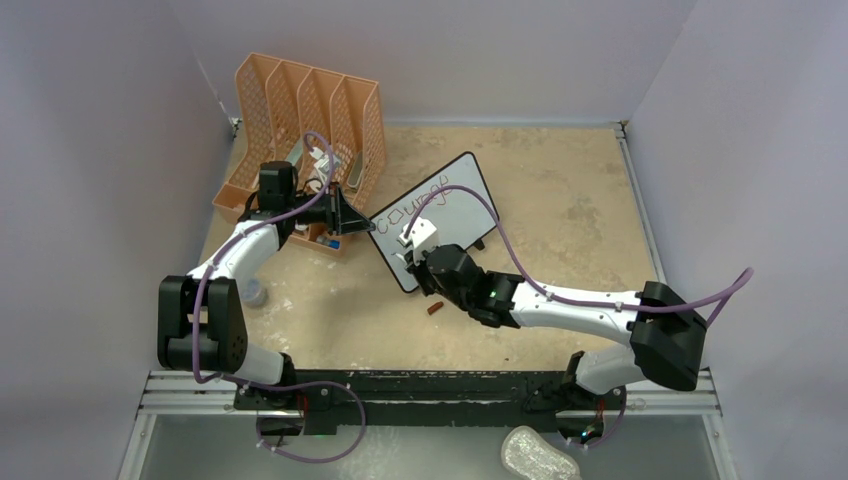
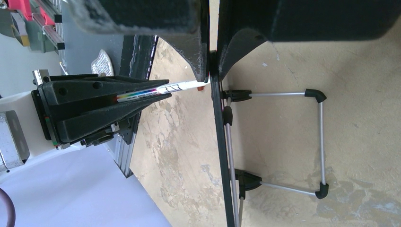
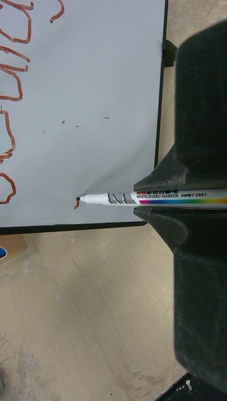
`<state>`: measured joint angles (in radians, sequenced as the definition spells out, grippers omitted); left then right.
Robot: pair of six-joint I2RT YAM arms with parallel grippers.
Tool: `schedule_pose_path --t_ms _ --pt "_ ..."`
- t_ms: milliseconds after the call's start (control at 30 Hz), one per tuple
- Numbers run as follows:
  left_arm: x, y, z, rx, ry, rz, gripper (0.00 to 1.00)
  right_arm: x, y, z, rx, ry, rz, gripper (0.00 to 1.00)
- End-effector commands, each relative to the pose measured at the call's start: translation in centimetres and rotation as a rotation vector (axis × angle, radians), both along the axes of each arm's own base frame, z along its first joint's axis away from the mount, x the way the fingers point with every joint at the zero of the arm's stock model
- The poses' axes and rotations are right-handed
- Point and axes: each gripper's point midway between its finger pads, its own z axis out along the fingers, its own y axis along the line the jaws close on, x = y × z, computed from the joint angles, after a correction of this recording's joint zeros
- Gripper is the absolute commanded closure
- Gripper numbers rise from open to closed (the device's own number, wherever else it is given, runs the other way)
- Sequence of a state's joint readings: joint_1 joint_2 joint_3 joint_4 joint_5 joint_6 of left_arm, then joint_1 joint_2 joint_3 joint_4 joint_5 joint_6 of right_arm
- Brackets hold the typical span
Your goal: Write a sentence on the whiteboard
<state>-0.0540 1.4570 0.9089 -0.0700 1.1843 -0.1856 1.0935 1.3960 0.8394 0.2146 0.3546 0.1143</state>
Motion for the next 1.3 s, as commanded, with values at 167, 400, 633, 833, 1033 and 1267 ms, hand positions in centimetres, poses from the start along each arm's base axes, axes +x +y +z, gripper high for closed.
schedule_pose_path --t_ms 167,400,633,833,1033,1267 --pt "0.3 -0.2 -0.6 0.032 -0.028 -0.001 1.0 1.6 -0.2 2.3 0.04 -0.041 -0.095 1.0" --pt "0.3 -0.2 -0.6 0.033 -0.031 0.0 1.0 1.8 -0.5 2.4 0.04 -0.042 -0.101 1.0" --pt "0.3 -0.2 -0.5 0.033 -0.031 0.001 1.0 1.0 -0.3 4.1 0.082 -0.073 -0.038 1.0" --pt "0.3 -0.2 -0.6 0.034 -0.029 0.002 1.0 0.9 0.2 4.4 0.089 -0.08 -0.012 1.0" --pt "0.3 -0.2 -0.6 0.034 -0.03 0.002 1.0 1.1 0.8 4.2 0.081 -0.081 -0.002 1.0" --pt "0.3 -0.2 -0.6 0.032 -0.028 0.0 1.0 1.0 1.3 4.1 0.073 -0.076 0.022 1.0"
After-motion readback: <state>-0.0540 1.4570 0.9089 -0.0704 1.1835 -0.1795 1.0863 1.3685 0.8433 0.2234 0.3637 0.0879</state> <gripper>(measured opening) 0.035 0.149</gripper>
